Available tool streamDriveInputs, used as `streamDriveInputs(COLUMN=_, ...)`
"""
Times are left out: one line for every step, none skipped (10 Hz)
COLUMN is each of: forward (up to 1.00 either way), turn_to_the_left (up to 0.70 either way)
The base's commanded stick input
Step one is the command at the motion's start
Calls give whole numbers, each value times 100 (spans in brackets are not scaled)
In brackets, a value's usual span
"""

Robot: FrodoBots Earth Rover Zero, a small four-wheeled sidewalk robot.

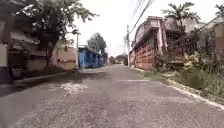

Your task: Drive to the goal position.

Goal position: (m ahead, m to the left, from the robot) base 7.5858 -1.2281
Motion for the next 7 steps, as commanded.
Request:
streamDriveInputs(forward=70, turn_to_the_left=0)
streamDriveInputs(forward=70, turn_to_the_left=0)
streamDriveInputs(forward=70, turn_to_the_left=0)
streamDriveInputs(forward=70, turn_to_the_left=0)
streamDriveInputs(forward=70, turn_to_the_left=0)
streamDriveInputs(forward=70, turn_to_the_left=0)
streamDriveInputs(forward=70, turn_to_the_left=0)
